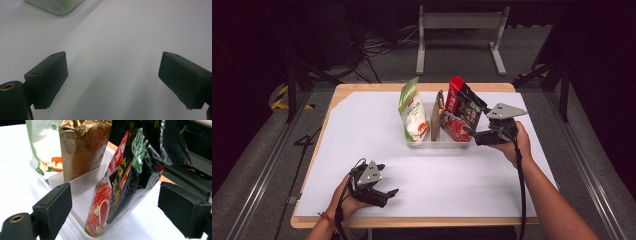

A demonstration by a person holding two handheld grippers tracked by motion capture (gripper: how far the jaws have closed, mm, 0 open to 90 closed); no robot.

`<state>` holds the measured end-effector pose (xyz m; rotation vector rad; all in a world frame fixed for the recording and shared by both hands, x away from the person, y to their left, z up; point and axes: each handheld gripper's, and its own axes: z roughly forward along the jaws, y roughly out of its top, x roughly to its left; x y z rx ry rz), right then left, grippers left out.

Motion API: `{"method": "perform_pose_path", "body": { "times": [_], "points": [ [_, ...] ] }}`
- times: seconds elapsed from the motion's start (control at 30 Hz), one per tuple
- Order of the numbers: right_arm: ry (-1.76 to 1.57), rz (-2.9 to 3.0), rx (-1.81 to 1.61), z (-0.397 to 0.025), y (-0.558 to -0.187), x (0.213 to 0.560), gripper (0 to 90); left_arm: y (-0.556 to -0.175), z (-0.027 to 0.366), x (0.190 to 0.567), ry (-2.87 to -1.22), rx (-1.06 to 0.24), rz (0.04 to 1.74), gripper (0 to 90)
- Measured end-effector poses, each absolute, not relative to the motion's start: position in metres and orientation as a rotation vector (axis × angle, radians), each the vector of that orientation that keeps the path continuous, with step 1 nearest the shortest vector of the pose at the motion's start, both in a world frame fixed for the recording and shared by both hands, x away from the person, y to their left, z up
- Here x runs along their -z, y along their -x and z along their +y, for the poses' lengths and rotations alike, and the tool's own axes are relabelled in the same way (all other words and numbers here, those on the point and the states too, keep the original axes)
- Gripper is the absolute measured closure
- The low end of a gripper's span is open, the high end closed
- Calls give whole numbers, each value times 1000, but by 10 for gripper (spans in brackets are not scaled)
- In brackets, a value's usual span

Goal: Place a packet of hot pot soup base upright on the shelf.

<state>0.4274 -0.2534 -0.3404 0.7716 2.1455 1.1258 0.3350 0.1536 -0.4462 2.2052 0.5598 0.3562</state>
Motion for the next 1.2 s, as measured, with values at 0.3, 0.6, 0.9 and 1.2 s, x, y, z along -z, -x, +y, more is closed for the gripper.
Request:
{"method": "perform_pose_path", "body": {
  "times": [0.3, 0.6, 0.9, 1.2],
  "points": [
    [-749, 2157, -1111, -257, -420, 345, 153, -335, 154, 446, -2205, -361, 557, 95],
    [-717, 2164, -1083, -259, -414, 349, 154, -335, 153, 446, -2206, -358, 560, 95],
    [-712, 2180, -1085, -261, -408, 352, 150, -335, 153, 446, -2206, -358, 560, 95],
    [-718, 2195, -1087, -265, -403, 358, 150, -335, 153, 446, -2207, -359, 559, 95]
  ]
}}
